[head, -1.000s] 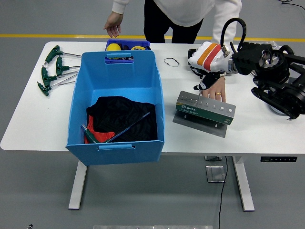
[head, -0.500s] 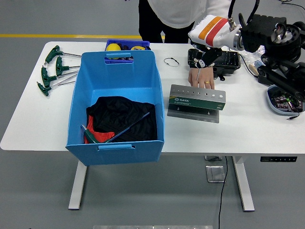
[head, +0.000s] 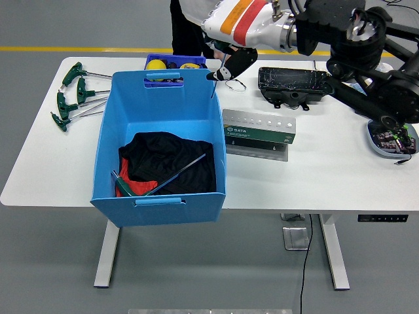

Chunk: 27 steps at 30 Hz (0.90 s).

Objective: Lift tool from toolbox,place it in box,lift tool from toolbox,place it in box

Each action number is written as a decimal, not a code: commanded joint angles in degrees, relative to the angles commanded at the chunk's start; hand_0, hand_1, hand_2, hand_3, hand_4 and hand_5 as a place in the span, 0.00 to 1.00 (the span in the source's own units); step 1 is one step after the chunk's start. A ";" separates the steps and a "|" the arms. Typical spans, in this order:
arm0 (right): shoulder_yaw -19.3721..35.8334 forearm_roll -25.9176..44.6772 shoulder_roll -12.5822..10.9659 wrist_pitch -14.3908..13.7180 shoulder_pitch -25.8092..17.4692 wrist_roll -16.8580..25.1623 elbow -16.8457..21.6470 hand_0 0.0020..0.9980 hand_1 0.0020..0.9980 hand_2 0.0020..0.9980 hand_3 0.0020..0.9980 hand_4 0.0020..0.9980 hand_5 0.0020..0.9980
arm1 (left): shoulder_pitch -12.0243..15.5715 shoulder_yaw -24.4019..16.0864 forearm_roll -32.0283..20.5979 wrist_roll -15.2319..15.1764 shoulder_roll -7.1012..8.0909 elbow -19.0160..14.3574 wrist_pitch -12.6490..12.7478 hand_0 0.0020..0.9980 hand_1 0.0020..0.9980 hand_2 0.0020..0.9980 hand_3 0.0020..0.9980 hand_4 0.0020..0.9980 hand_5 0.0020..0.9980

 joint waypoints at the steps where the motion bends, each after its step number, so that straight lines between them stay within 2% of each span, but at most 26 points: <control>1: -0.35 0.45 0.79 -0.02 0.19 -0.14 0.32 0.01 0.00 0.07 0.04 0.84 0.59 | -0.03 0.05 0.02 -0.01 0.03 -0.02 0.00 0.73 0.60 0.73 0.75 0.79 0.73; 9: -1.55 -0.98 7.43 -1.28 -0.79 -0.33 2.15 0.03 0.01 0.08 0.06 0.84 0.59 | -0.55 0.97 0.20 -0.14 0.22 -0.21 0.29 0.73 0.59 0.73 0.75 0.79 0.73; 10: -1.84 -1.03 7.97 -1.38 -0.89 -0.31 2.11 0.07 0.05 0.12 0.13 0.84 0.59 | -0.59 0.98 0.21 -0.16 0.23 -0.22 0.34 0.72 0.59 0.73 0.75 0.79 0.73; 13: -3.35 -1.54 10.27 -2.09 -1.47 -0.16 1.54 0.07 0.05 0.12 0.13 0.84 0.59 | -0.74 0.91 0.41 -0.24 0.27 -0.28 0.65 0.72 0.59 0.73 0.75 0.79 0.73; 15: -4.02 -2.35 11.10 -2.35 -1.88 -0.09 1.34 0.07 0.05 0.12 0.13 0.84 0.59 | -1.00 0.73 0.96 -0.03 0.35 -0.36 0.97 0.72 0.59 0.73 0.75 0.79 0.73; 16: -4.31 -2.98 11.30 -2.48 -2.06 0.00 1.33 0.14 0.11 0.18 0.24 0.85 0.58 | -1.17 0.38 1.61 0.20 0.42 -0.43 1.20 0.71 0.58 0.72 0.75 0.78 0.73; 21: -5.79 -4.64 12.11 -2.64 -2.37 0.10 0.87 0.14 0.11 0.18 0.24 0.85 0.58 | -1.51 0.11 2.14 0.19 0.55 -0.54 1.73 0.71 0.58 0.72 0.75 0.78 0.73; 22: -6.05 -4.97 12.31 -2.63 -2.38 0.05 0.70 0.25 0.22 0.31 0.41 0.86 0.59 | -1.52 0.14 2.15 0.19 0.56 -0.55 1.76 0.71 0.57 0.72 0.75 0.79 0.74; 27: -7.27 -6.69 13.51 -1.71 -2.21 -0.57 -0.47 0.25 0.22 0.31 0.41 0.86 0.59 | -1.45 0.77 2.04 0.49 0.63 -0.59 1.85 0.71 0.57 0.72 0.75 0.79 0.74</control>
